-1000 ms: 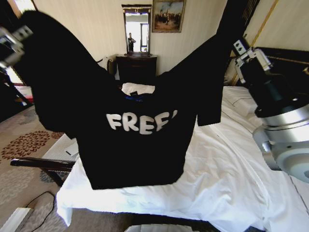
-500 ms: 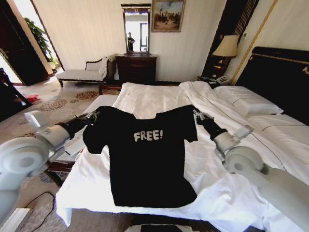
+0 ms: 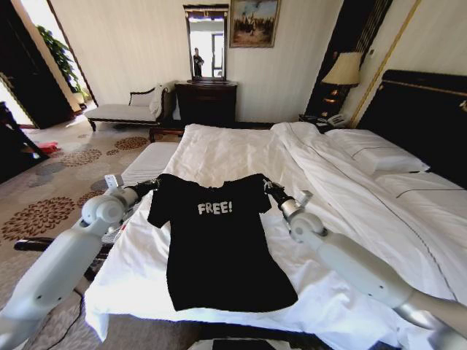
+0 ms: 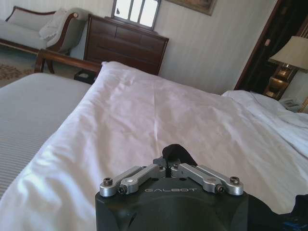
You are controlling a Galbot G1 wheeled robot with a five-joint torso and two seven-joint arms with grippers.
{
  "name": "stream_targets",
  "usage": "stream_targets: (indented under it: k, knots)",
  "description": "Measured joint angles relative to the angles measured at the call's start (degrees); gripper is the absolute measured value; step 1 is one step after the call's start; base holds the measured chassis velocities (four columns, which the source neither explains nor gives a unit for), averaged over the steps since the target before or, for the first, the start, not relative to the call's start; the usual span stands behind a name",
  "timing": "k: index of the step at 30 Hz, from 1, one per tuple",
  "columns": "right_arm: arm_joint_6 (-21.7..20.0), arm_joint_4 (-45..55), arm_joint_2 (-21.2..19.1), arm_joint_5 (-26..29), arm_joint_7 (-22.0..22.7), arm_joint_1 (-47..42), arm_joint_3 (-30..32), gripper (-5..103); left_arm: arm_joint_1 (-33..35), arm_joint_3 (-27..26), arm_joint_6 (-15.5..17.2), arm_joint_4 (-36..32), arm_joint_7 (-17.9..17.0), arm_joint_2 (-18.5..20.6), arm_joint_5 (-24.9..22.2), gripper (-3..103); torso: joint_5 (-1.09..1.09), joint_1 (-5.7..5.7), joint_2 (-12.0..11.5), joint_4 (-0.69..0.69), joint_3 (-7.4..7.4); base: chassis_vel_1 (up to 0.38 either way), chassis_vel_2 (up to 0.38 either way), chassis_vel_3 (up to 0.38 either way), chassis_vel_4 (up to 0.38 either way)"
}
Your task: Fold the clothes on the bed.
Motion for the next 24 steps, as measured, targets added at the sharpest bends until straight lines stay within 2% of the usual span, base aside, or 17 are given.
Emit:
stream_targets:
  k: [3,6,8,9,10,15,16,17,18,19,21,22,23,24]
  knots:
    - [0.3,-4.4,2.0,-1.3,-0.4,1.7,-1.8,0,-1.8,2.0,-0.4,3.1,0.1,-2.6,1.6,0,0.03,0.00,0.0,-0.02,0.00,0.000,0.000,0.000,0.000]
    - [1.0,-12.6,5.8,-3.4,-0.9,4.8,-4.1,0,-4.7,4.3,-1.2,9.3,0.4,-7.5,4.5,0,0.02,0.00,0.0,-0.04,0.00,0.000,0.000,0.000,0.000]
    - [1.1,-14.0,6.4,-3.8,-0.9,5.3,-4.3,0,-5.1,4.5,-1.3,10.4,0.5,-8.2,4.9,0,0.03,0.01,0.0,-0.04,0.00,0.000,0.000,0.000,0.000]
    - [1.4,-16.0,7.3,-4.4,-0.9,6.0,-4.6,0,-5.8,4.8,-1.6,12.2,0.5,-9.2,5.5,0,0.03,0.01,0.0,-0.04,0.00,0.000,0.000,0.000,0.000]
    - [2.1,-21.7,9.8,-5.8,-0.9,7.6,-4.8,0,-8.1,5.7,-2.6,17.6,0.3,-11.8,6.6,0,0.02,0.00,0.0,-0.01,0.00,0.000,0.000,0.000,0.000]
    - [2.2,-24.7,11.9,-7.3,0.4,8.5,-4.9,-2,-8.8,5.6,-2.9,20.1,-0.9,-13.0,6.8,0,0.03,-0.01,0.0,-0.03,-0.01,0.000,0.000,0.000,0.000]
    - [2.1,-25.2,12.4,-7.4,0.9,8.7,-4.9,3,-8.9,5.4,-2.9,20.5,-1.2,-13.1,6.7,0,0.03,-0.01,0.0,-0.02,-0.01,0.000,0.000,0.000,0.000]
    - [2.1,-25.2,12.4,-7.4,0.9,8.7,-4.9,3,-8.9,5.4,-2.9,20.5,-1.2,-13.1,6.7,0,0.03,-0.01,0.0,-0.02,-0.01,0.000,0.000,0.000,0.000]
    - [2.0,-25.9,12.9,-7.4,1.6,9.2,-4.9,8,-9.0,5.1,-3.0,21.2,-1.6,-13.3,6.6,6,0.03,-0.01,0.0,-0.02,-0.01,0.000,0.000,0.000,0.000]
    - [1.7,-26.6,13.4,-7.5,2.3,9.6,-4.9,8,-9.1,4.9,-3.0,21.8,-2.1,-13.4,6.5,11,0.02,-0.02,0.0,-0.02,-0.01,0.000,0.000,0.000,0.000]
    - [1.0,-28.2,14.4,-7.9,4.7,10.8,-4.8,20,-9.7,4.2,-3.1,23.5,-3.6,-13.6,6.1,22,0.01,-0.01,0.0,0.00,-0.01,0.000,0.000,0.000,0.000]
    - [1.0,-28.2,14.4,-7.9,4.7,10.8,-4.8,20,-9.7,4.2,-3.1,23.5,-3.6,-13.6,6.1,22,0.01,-0.01,0.0,0.00,-0.01,0.000,0.000,0.000,0.000]
    - [0.7,-29.0,14.7,-8.0,6.0,11.4,-4.8,25,-9.9,3.8,-3.1,24.2,-4.2,-13.6,5.7,22,0.02,-0.01,0.0,0.00,-0.01,0.000,0.000,0.000,0.000]
    - [0.3,-29.5,14.9,-8.0,6.9,11.9,-4.7,30,-10.1,3.3,-3.1,24.8,-4.5,-13.5,5.4,27,0.02,-0.01,0.0,0.01,-0.01,0.000,0.000,0.000,0.000]
